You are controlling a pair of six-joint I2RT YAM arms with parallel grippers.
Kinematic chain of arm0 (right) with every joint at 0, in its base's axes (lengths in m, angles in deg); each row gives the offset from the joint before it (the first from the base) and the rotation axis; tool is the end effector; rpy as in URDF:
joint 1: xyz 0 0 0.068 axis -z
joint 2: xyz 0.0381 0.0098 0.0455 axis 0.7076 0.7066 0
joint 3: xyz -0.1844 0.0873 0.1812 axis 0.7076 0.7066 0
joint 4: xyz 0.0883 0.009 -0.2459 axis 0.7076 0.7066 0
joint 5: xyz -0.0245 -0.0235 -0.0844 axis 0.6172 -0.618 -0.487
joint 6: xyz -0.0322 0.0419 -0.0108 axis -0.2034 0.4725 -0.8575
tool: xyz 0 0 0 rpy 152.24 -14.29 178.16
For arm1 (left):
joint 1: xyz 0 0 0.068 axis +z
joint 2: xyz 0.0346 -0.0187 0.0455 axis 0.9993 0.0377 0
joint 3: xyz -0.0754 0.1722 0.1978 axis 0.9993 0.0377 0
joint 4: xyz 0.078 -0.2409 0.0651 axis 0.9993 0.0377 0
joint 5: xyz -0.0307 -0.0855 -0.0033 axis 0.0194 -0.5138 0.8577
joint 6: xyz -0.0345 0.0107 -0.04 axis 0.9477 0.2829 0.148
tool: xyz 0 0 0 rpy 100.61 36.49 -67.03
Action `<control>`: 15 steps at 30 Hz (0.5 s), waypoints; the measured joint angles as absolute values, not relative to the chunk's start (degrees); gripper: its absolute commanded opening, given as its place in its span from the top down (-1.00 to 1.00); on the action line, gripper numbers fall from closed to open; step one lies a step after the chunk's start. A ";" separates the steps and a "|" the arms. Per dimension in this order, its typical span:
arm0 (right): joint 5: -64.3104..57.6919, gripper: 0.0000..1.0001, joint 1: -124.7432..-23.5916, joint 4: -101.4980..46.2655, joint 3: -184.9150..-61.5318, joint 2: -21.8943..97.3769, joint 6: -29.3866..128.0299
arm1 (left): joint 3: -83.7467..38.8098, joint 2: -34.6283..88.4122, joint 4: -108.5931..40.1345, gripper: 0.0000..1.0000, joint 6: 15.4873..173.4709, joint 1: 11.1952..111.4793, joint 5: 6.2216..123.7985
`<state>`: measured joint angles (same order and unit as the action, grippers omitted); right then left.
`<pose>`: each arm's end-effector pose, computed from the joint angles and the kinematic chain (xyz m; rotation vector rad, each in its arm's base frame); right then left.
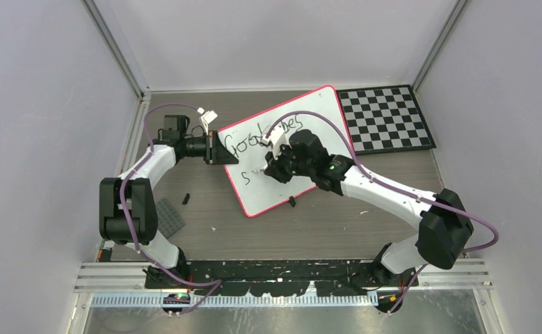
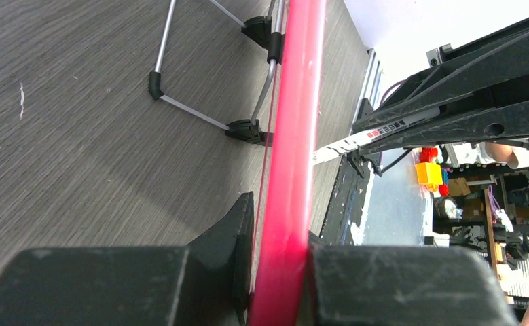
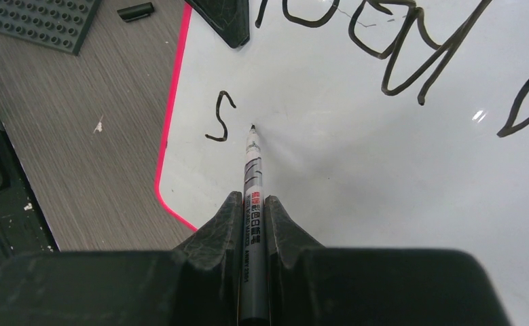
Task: Write a sentence on the whiteboard
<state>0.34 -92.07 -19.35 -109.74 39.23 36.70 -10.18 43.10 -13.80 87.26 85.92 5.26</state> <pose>0.2207 0.2472 0.2928 -1.0591 1.8543 0.6369 0.3222 -0.0438 0.2327 0.4736 2.1276 -1.4684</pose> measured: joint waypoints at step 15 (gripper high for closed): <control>0.95 0.99 -92.94 -20.49 -110.07 40.71 36.86 | -10.18 43.14 -13.80 1.00 87.19 85.92 5.20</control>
<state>0.95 -92.94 -20.49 -110.07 40.71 36.86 -10.18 43.14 -13.80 87.19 85.92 5.20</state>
